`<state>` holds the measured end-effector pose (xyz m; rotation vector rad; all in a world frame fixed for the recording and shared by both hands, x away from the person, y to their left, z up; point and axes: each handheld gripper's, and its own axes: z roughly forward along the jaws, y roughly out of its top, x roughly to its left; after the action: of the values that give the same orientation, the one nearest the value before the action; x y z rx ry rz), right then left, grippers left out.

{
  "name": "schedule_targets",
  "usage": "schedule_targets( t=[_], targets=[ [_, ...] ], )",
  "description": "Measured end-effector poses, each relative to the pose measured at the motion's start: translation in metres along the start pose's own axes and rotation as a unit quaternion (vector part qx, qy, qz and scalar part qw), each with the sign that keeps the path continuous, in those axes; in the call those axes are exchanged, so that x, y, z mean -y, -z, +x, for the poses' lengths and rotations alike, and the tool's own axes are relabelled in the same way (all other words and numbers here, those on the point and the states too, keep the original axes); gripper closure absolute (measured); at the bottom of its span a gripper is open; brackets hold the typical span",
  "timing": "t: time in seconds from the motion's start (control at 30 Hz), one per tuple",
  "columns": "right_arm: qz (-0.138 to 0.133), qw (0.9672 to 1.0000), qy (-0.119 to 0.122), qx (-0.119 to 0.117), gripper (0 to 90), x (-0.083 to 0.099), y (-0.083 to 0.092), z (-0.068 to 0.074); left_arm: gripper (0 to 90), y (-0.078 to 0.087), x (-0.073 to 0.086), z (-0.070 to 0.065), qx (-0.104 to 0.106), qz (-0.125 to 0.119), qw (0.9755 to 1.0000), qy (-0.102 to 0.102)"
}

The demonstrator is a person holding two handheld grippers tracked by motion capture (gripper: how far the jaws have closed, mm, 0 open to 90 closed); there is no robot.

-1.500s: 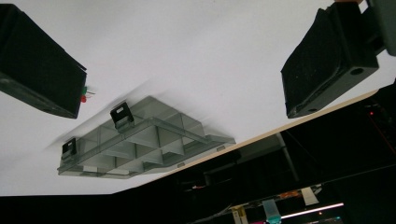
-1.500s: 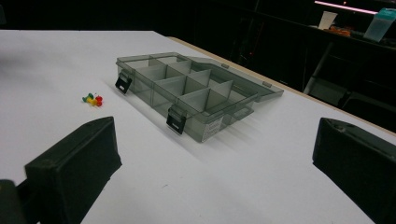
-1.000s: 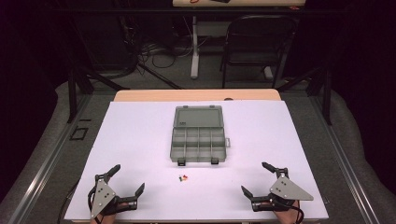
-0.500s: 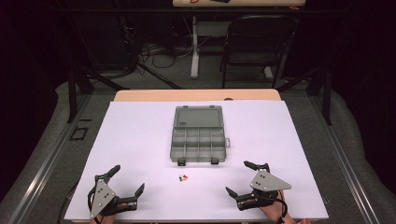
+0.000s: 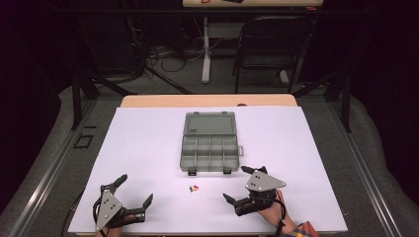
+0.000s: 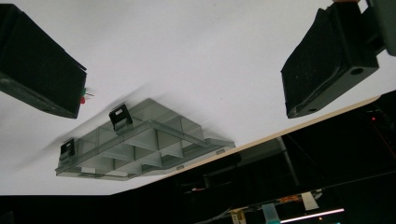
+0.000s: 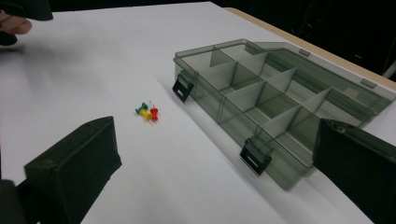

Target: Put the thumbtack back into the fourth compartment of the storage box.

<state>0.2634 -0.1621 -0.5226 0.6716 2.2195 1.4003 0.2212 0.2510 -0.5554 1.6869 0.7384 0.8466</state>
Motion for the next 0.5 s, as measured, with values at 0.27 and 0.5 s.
schedule_targets(
  t=[0.27, 0.5],
  targets=[
    [0.023, 0.999, -0.003, -0.039, 0.0, -0.013, -0.032, 0.008, 0.0, 0.002, -0.001, 0.0, 0.004, -0.004, 1.0, 0.0],
    [0.043, 0.9965, -0.012, -0.071, 0.0, -0.022, -0.058, 0.016, 0.0, 0.003, 0.0, 0.001, 0.006, -0.006, 1.0, 0.004]
  ],
)
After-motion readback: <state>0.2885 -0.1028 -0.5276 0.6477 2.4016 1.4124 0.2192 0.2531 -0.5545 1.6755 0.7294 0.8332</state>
